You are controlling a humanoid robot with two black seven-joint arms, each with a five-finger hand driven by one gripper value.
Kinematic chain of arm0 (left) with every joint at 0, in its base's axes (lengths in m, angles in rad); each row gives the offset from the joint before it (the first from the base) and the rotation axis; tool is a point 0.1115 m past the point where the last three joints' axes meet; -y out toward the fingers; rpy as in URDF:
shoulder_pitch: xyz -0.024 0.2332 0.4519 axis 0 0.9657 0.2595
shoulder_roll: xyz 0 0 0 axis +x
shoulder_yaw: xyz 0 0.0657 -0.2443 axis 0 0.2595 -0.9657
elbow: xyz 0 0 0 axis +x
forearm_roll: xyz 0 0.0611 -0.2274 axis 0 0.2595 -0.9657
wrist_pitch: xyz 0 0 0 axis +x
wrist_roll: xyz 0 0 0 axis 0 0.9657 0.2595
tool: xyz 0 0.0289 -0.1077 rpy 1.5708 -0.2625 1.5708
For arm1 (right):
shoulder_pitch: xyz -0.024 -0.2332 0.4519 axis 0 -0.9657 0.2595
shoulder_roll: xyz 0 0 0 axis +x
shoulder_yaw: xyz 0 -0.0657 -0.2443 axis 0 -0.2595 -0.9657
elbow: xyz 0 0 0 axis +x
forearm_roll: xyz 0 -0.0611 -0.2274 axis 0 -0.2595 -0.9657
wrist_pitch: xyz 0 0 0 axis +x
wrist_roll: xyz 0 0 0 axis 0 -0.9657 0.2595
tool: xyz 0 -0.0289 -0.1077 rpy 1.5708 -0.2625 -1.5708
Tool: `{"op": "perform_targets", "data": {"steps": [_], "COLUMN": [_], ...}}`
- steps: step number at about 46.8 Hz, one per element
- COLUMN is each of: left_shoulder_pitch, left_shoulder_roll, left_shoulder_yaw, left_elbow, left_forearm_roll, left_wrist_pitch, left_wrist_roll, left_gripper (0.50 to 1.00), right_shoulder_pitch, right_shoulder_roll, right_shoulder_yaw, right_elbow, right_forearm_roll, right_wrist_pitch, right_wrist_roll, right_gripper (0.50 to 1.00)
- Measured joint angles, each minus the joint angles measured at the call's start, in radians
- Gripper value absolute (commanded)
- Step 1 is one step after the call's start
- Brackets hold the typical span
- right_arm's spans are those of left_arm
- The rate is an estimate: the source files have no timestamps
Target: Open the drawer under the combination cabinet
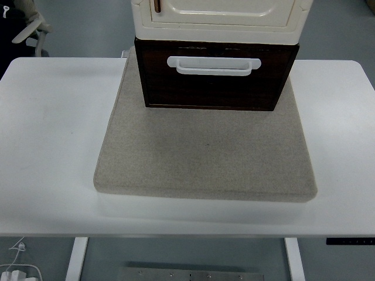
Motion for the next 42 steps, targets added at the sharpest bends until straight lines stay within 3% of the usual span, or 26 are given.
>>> {"op": "perform_targets", "data": {"steps": [20,30,42], "left_shoulder_pitch": [0.013,0.013,-0.047], "left_shoulder_roll": [0.137,0.14,0.095], "left_shoulder_yaw": [0.065,0.069,0.067], "left_elbow": [-0.327,-0.411,-0.47], "left_forearm_roll": [0.064,0.121,0.132], "left_wrist_pitch": [0.0,0.0,0.0], "left_wrist_roll": [0.006,0.025,0.123], "left_gripper": [1.0,1.0,1.0], "right_shoulder_pitch": [0.0,0.0,0.0], "right_shoulder_roll": [0.0,0.0,0.0], "right_shoulder_yaw": [0.0,0.0,0.0], "right_elbow": [0.0,0.0,0.0], "right_forearm_roll": [0.0,0.0,0.0], "right_wrist_pitch": [0.0,0.0,0.0], "right_wrist_roll": [0.0,0.0,0.0], "right_gripper": [0.928,0.928,0.928]}}
